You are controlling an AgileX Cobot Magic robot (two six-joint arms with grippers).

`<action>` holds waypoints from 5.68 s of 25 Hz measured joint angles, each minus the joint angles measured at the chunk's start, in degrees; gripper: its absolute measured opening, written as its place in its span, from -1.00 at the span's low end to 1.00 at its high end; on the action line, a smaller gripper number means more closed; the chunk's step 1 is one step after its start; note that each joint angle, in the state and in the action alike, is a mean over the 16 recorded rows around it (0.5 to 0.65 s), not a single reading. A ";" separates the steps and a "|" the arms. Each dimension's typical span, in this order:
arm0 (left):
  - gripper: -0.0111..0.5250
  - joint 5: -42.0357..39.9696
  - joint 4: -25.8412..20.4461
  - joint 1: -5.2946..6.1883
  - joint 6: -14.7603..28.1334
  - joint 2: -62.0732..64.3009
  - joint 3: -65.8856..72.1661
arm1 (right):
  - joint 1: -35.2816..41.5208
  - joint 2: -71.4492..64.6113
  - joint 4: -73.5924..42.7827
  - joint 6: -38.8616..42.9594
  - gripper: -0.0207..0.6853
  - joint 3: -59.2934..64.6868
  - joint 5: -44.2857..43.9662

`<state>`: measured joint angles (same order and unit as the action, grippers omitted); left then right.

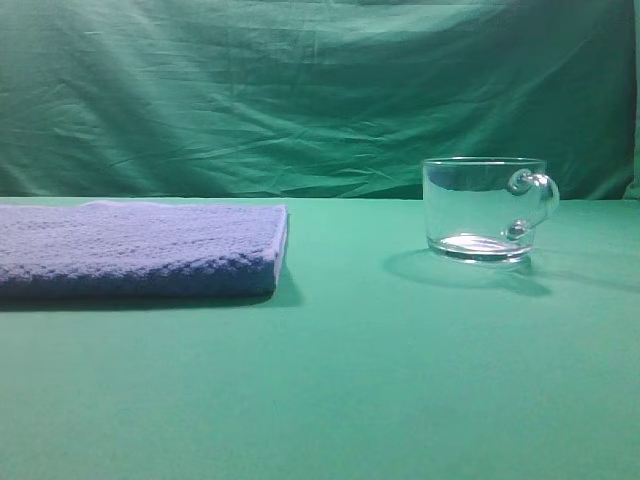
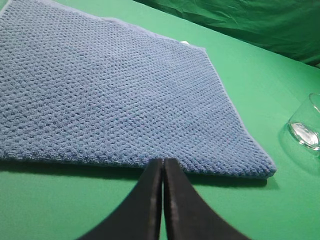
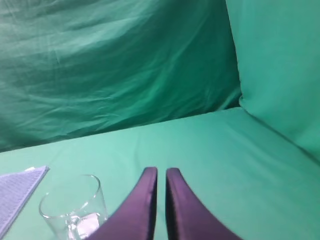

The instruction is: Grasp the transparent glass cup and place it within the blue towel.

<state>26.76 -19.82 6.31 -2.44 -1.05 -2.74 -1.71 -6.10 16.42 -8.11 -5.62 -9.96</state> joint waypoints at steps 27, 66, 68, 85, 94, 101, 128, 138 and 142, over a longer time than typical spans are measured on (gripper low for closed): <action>-0.96 0.00 0.00 0.00 0.00 0.00 0.00 | -8.85 -59.92 -1.33 -14.50 -0.89 -45.24 -38.94; -0.96 0.00 0.00 0.00 0.00 0.00 0.00 | -20.92 -99.20 -11.98 -2.09 -0.15 -61.89 -37.83; -0.96 0.00 0.00 0.00 0.00 0.00 0.00 | -20.92 -99.22 -12.09 -2.39 -0.31 -62.04 -37.76; -0.96 0.00 0.00 0.00 0.00 0.00 0.00 | -25.92 -100.64 -13.39 -3.80 -0.65 -81.84 -45.85; -0.96 0.00 0.00 0.00 0.00 0.00 0.00 | -37.02 -109.01 -13.49 -4.11 -0.65 -100.23 -44.76; -0.96 0.00 0.00 0.00 0.00 0.00 0.00 | -43.67 -120.56 -13.44 -4.46 -0.65 -110.94 -40.51; -0.96 0.00 0.00 0.00 0.00 0.00 0.00 | -46.15 -123.93 -15.76 -4.81 0.04 -120.25 -52.55; -0.96 0.00 0.00 0.00 0.00 0.00 0.00 | -46.15 -114.68 -17.21 -0.61 -0.87 -121.20 -61.59; -0.96 0.00 0.00 0.00 0.00 0.00 0.00 | -46.15 -112.73 -17.61 1.52 -0.94 -121.23 -61.99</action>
<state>26.76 -19.82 6.31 -2.44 -1.05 -2.74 -47.86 -118.83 -1.19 -6.59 -126.86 -71.95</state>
